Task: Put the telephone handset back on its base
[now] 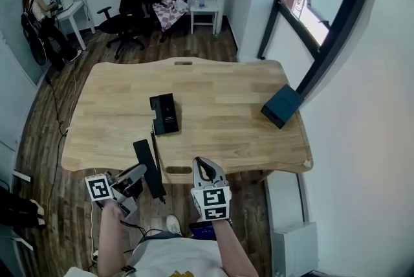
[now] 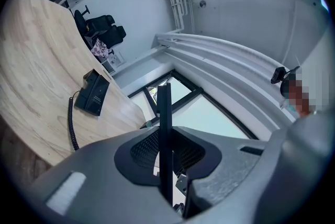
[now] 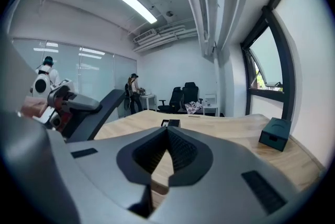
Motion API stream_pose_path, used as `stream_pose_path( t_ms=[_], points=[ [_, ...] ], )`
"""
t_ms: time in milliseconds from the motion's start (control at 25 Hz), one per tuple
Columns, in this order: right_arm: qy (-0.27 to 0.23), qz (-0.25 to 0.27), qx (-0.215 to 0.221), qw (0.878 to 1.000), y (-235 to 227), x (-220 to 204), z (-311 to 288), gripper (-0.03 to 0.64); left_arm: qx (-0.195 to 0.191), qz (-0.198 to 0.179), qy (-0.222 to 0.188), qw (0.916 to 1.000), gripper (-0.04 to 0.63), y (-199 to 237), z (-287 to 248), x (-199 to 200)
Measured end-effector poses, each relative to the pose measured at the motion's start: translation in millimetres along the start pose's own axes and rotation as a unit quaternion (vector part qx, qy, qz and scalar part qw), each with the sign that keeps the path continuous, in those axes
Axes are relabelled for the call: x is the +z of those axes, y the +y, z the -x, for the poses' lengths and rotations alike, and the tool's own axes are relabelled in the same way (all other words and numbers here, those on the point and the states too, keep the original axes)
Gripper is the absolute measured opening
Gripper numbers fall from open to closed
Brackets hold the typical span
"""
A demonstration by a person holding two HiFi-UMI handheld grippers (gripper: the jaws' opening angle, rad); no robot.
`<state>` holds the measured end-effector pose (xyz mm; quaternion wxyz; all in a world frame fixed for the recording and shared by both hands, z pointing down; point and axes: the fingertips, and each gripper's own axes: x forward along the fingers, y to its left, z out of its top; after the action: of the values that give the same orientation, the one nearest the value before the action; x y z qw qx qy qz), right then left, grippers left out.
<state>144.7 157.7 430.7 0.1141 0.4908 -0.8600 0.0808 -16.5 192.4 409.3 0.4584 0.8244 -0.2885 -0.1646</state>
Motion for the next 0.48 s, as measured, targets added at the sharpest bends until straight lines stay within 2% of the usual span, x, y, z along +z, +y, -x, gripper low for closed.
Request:
stream_pose_path(
  t_ms=[120, 240, 480],
  points=[
    [0.026, 0.043, 0.029, 0.998, 8, -6, 0, 0.008, 0.004, -0.002, -0.012, 0.9999, 0.072, -2, -2, 2],
    [0.048, 0.035, 0.040, 0.997, 7, -13, 4, 0.008, 0.005, -0.004, -0.020, 0.9998, 0.072, -4, -6, 0],
    [0.039, 0.034, 0.046, 0.998, 4, -19, 0, 0.006, 0.008, -0.003, -0.017, 0.9998, 0.072, 1, -17, -2]
  ],
)
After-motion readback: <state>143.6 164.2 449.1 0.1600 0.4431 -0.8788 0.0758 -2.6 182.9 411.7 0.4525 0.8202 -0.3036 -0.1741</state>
